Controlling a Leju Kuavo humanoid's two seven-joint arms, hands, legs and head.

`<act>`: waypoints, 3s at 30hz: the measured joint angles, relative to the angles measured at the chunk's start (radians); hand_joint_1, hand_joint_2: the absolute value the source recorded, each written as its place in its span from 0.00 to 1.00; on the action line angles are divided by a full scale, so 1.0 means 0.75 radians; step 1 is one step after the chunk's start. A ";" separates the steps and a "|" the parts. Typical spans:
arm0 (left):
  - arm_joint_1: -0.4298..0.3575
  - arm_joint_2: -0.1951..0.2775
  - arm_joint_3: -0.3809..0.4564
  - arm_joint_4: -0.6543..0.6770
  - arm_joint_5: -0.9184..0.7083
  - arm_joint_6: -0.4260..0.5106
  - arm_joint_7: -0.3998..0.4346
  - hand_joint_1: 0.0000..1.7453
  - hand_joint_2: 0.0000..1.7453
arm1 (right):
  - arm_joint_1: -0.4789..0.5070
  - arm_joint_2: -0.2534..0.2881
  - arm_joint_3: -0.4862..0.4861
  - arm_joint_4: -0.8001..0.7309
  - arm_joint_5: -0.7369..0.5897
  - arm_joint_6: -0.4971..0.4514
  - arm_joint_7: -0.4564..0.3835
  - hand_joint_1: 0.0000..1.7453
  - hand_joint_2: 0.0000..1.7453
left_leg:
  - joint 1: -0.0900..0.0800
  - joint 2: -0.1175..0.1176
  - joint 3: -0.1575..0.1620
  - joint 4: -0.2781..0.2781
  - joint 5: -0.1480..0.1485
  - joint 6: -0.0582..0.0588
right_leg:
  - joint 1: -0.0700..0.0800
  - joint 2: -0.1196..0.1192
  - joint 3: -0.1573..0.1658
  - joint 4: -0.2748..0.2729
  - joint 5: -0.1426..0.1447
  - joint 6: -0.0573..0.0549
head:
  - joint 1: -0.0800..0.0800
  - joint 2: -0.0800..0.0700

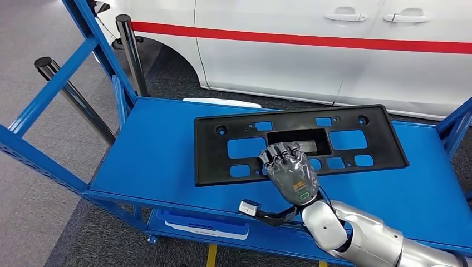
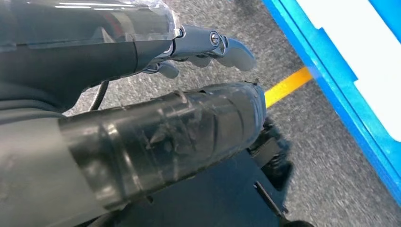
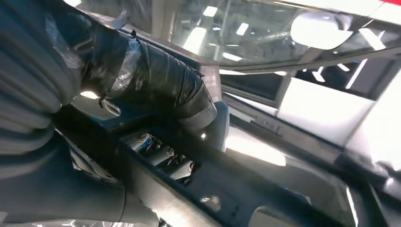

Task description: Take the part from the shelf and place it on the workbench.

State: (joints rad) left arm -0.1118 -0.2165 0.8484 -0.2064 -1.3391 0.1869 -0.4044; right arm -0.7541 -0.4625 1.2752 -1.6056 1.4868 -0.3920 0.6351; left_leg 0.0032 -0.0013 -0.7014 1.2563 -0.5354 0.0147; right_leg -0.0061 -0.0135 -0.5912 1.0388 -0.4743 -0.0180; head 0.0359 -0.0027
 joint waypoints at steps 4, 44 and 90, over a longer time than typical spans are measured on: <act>-0.010 0.002 -0.002 0.000 -0.002 -0.021 -0.003 0.00 0.00 | -0.032 0.091 0.007 0.049 0.000 0.007 -0.118 1.00 1.00 | -0.011 0.000 0.121 -0.277 0.112 0.028 | 0.007 0.013 -0.002 0.003 -0.003 0.005 | 0.000 0.000; -0.013 0.010 -0.009 0.000 0.034 -0.046 -0.023 0.00 1.00 | 0.106 0.275 -0.148 0.042 0.000 -0.088 -0.067 1.00 1.00 | 0.004 -0.003 0.151 -0.326 0.115 0.046 | -0.013 0.022 -0.185 0.354 -0.150 0.057 | 0.007 0.000; 0.001 -0.002 -0.009 0.000 0.024 0.143 0.072 0.00 1.00 | 0.244 0.364 -0.403 0.054 0.000 -0.094 -0.236 1.00 1.00 | 0.005 -0.005 -0.017 0.066 -0.085 -0.027 | -0.005 0.013 -0.028 0.000 0.024 -0.016 | 0.003 0.000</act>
State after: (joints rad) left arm -0.1110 -0.2178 0.8415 -0.2064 -1.3214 0.2939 -0.3506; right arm -0.5712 -0.1896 0.9730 -1.5651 1.4866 -0.4623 0.4580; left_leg 0.0071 -0.0048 -0.7142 1.3062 -0.5990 -0.0052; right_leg -0.0096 -0.0039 -0.6119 1.0388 -0.4564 -0.0296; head 0.0380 -0.0027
